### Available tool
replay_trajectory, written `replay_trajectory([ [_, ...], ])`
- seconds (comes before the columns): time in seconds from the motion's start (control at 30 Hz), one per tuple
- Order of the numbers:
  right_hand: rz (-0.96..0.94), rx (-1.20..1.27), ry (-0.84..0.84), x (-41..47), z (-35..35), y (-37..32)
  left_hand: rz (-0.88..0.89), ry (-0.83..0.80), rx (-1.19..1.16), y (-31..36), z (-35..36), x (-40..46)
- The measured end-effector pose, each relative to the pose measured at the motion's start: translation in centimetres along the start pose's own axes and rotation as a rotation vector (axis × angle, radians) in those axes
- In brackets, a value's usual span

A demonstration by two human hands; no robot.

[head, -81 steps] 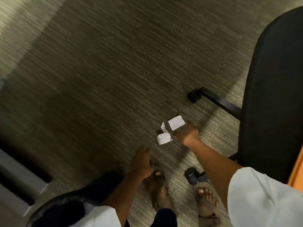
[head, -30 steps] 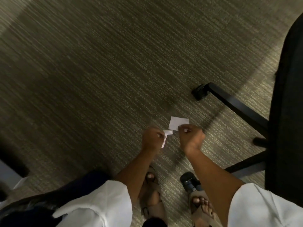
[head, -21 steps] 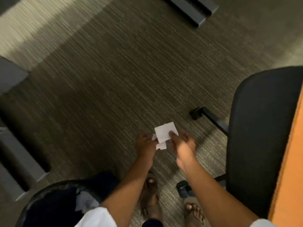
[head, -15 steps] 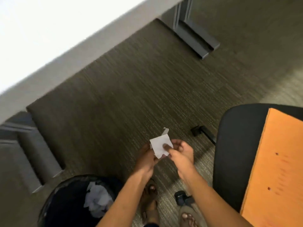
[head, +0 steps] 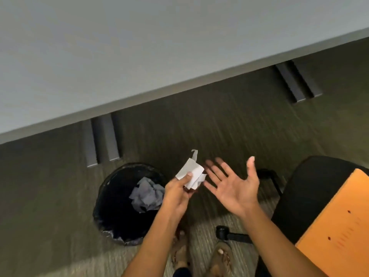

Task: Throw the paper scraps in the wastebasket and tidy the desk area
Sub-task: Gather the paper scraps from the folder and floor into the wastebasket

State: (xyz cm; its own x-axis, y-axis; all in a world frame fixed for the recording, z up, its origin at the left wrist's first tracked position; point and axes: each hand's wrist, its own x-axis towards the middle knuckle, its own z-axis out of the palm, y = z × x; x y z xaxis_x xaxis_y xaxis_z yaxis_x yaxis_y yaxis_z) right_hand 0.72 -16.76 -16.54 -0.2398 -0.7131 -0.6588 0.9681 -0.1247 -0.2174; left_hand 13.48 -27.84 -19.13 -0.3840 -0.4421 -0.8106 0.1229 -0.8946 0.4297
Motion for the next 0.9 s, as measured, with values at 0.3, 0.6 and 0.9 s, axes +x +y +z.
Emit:
replay_trajectory([
  [0.3,0.303,0.104,-0.151,2.3,3.1,12.7,0.014,0.495,-0.225,3.0,-20.2,-4.9],
  [0.6,0.33,0.019,-0.014,3.3,3.9,20.6,-0.06,0.064,-0.453,6.3,-28.3,-6.1],
  [0.9,0.279,0.004,0.069,1.9,2.4,20.5,-0.127,-0.185,-0.436,5.1,-28.5,-6.0],
])
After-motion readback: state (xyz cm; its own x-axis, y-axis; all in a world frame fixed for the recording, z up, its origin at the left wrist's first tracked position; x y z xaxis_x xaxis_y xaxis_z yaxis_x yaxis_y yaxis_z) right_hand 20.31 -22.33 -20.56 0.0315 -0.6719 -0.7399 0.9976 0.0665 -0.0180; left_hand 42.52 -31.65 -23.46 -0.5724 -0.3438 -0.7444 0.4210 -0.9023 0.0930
